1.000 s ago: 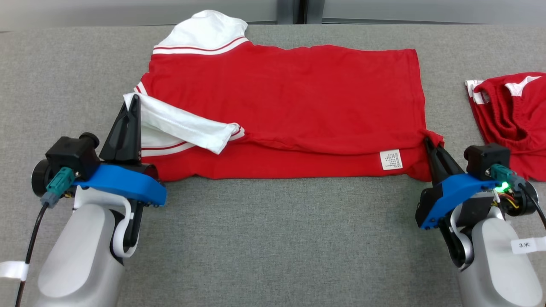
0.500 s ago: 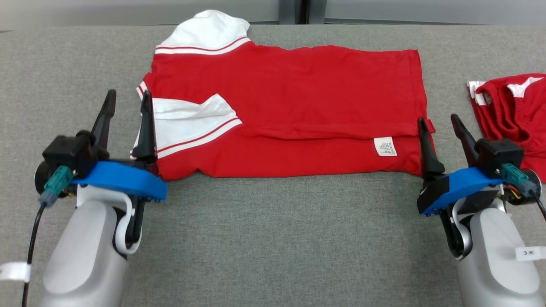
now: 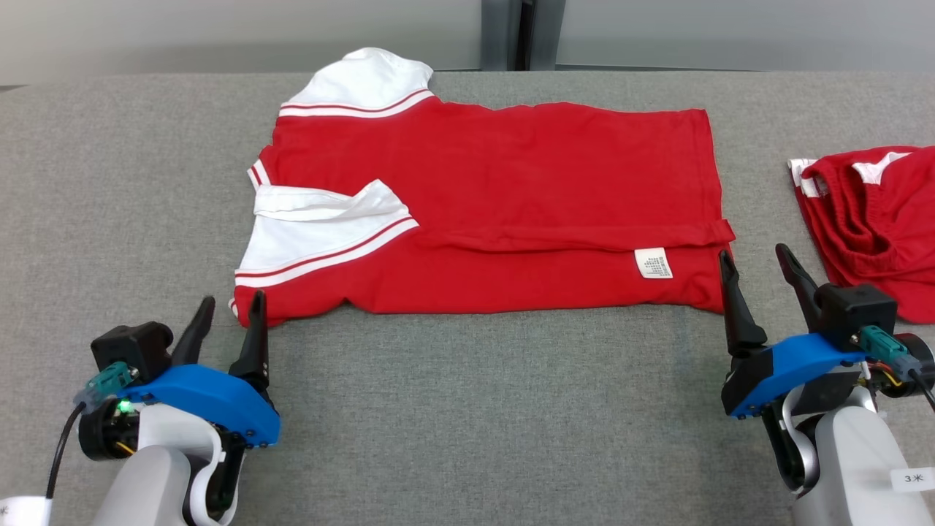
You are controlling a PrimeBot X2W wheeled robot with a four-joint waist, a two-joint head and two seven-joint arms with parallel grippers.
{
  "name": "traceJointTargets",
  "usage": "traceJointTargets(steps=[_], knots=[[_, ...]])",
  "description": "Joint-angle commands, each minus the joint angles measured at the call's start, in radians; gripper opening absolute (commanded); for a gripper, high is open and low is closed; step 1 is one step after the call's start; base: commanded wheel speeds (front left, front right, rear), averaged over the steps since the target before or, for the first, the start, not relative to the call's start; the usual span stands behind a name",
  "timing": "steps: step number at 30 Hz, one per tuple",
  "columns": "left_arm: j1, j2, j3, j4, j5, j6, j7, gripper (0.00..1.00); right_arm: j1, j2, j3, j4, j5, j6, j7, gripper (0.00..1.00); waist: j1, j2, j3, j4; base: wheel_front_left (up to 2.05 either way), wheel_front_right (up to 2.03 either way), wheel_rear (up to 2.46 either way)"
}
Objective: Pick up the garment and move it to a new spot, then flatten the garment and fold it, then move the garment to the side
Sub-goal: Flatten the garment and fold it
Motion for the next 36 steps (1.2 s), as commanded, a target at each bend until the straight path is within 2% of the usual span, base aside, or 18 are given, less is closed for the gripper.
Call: traceJointTargets(steps=[1, 5, 10, 11, 12, 13, 22, 23, 24, 25, 26, 27, 32, 36], knots=[[0.009, -0.005, 0.003, -0.005, -0.012, 0.007, 0.019, 1.0, 0.01, -0.003, 0.002, -0.008, 0.0, 0.0, 0.006, 1.0, 0.0001, 0.0, 0.001, -0.001, 0.0, 0.0, 0.0], [0.018, -0.016, 0.016, -0.004, -0.06, 0.039, 0.11, 1.0, 0.018, -0.003, 0.012, -0.029, 0.002, 0.0, 0.04, 1.0, 0.0001, 0.0, 0.016, -0.005, 0.0, 0.0, 0.0], [-0.003, -0.024, 0.027, 0.024, -0.101, 0.041, 0.164, 1.0, -0.011, -0.003, 0.009, -0.006, 0.001, 0.0, 0.086, 1.0, 0.0001, 0.0, 0.043, -0.011, 0.0, 0.0, 0.0], [-0.005, -0.026, 0.028, 0.028, -0.107, 0.036, 0.166, 0.47, -0.015, -0.003, 0.007, 0.003, 0.001, 0.0, 0.093, 1.0, 0.0001, 0.0, 0.046, -0.012, 0.0, 0.0, 0.0], [-0.007, -0.03, 0.03, 0.03, -0.114, 0.03, 0.163, 0.27, -0.02, -0.003, 0.003, 0.013, 0.0, 0.0, 0.102, 1.0, 0.0001, 0.0, 0.048, -0.011, 0.0, 0.0, 0.0], [-0.01, -0.036, 0.034, 0.03, -0.124, 0.026, 0.155, 0.0, -0.024, -0.003, 0.001, 0.023, 0.007, 0.0, 0.107, 1.0, 0.0001, 0.0, 0.051, -0.01, 0.0, 0.0, 0.0], [-0.03, -0.042, 0.036, 0.03, -0.122, 0.006, 0.085, 0.0, -0.056, -0.003, 0.008, 0.162, 0.068, 0.0, 0.165, 1.0, 0.0001, 0.0, 0.056, 0.009, 0.0, 0.0, 0.0], [-0.032, -0.042, 0.034, 0.029, -0.12, 0.002, 0.076, 0.0, -0.061, -0.003, 0.011, 0.18, 0.072, 0.0, 0.166, 0.83, 0.0001, 0.0, 0.055, 0.011, 0.0, 0.0, 0.0], [-0.033, -0.042, 0.03, 0.025, -0.118, -0.007, 0.066, 0.0, -0.066, -0.002, 0.017, 0.195, 0.078, 0.0, 0.164, 0.48, 0.0001, 0.0, 0.054, 0.013, 0.0, 0.0, 0.0], [-0.035, -0.042, 0.027, 0.019, -0.117, -0.016, 0.056, 0.0, -0.072, -0.001, 0.023, 0.206, 0.087, 0.0, 0.157, 0.38, 0.0001, 0.0, 0.052, 0.014, 0.0, 0.0, 0.0], [-0.033, -0.043, 0.028, 0.02, -0.12, -0.018, 0.049, 0.0, -0.078, -0.001, 0.027, 0.212, 0.097, 0.0, 0.146, 0.22, 0.0001, 0.0, 0.05, 0.016, 0.0, 0.0, 0.0], [-0.032, -0.04, 0.027, 0.017, -0.115, -0.021, 0.041, 0.0, -0.083, -0.001, 0.031, 0.214, 0.11, 0.0, 0.135, 0.0, 0.0001, 0.0, 0.047, 0.016, 0.0, 0.0, 0.0], [-0.002, -0.029, 0.026, -0.024, -0.108, -0.028, 0.005, 0.0, -0.086, -0.003, 0.016, 0.185, 0.105, 0.0, 0.083, 0.0, 0.0001, 0.0, 0.016, 0.013, 0.0, 0.0, 0.0], [0.038, -0.009, 0.029, -0.103, -0.102, -0.026, -0.005, 0.0, -0.046, -0.003, -0.007, 0.113, 0.081, 0.0, 0.083, 0.0, 0.0001, 0.0, -0.014, 0.008, 0.0, 0.0, 0.0]])
